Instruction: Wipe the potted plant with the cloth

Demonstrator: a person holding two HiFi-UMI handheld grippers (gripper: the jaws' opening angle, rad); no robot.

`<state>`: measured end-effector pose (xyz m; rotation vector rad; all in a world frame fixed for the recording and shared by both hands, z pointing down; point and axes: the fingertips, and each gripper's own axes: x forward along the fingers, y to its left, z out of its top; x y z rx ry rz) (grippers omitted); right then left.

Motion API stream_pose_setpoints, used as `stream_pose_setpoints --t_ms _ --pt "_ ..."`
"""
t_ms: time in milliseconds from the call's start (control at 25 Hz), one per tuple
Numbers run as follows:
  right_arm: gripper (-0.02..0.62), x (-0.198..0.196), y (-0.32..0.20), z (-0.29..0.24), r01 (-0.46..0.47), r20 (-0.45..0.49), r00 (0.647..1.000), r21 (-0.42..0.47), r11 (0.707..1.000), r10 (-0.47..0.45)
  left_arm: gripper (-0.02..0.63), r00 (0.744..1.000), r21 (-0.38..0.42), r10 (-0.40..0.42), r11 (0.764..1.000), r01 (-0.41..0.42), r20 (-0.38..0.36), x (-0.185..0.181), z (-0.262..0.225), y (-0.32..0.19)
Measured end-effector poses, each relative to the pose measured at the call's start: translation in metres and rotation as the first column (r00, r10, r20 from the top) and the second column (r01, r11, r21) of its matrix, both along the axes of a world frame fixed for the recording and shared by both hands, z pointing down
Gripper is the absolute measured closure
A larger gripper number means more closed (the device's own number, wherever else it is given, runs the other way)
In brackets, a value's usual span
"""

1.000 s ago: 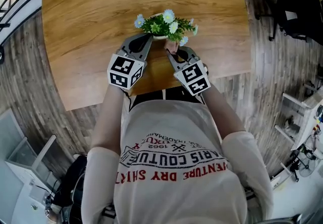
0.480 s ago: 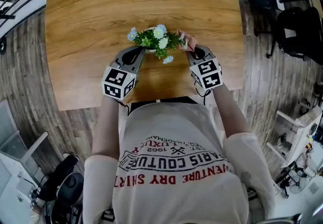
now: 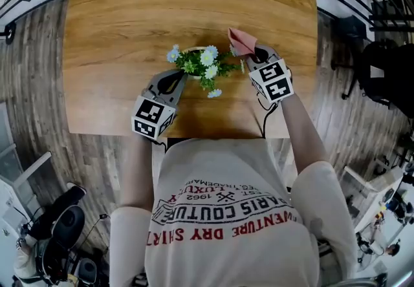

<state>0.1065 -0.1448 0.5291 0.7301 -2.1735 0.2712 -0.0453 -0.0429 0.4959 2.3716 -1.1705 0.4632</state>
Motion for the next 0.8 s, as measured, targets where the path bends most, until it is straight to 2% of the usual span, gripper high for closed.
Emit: stream_pose_setpoints --t_ms 160,320,480,640,800 --pt "0.56 -0.01 -0.023 0.002 0.044 -0.014 0.999 -0.016 0.999 -0.044 0.589 1.0 -0.004 -0.013 1.0 0.013 -0.007 0.0 0.0 -0.001" --pt "0.56 -0.041 -0.021 0.002 0.18 0.064 0.983 -0.09 0.979 -0.175 0.589 0.999 -0.006 -0.036 0.999 0.036 -0.002 0.0 -0.002 -0.002" --pt "0.56 -0.07 -0.002 0.005 0.326 0.15 0.943 -0.232 0.916 -0.297 0.589 0.998 -0.009 -0.065 0.998 0.065 -0.01 0.0 -0.002 -0.001" --pt "0.56 -0.084 0.01 0.007 0.453 0.159 0.891 -0.28 0.846 -0.425 0.589 0.997 -0.007 -0.082 0.997 0.082 -0.012 -0.001 -0.002 -0.002" --pt "0.56 -0.095 0.017 0.005 0.53 0.185 0.848 -0.328 0.782 -0.497 0.589 0.995 -0.006 -0.1 0.995 0.1 -0.018 -0.003 -0.001 -0.002"
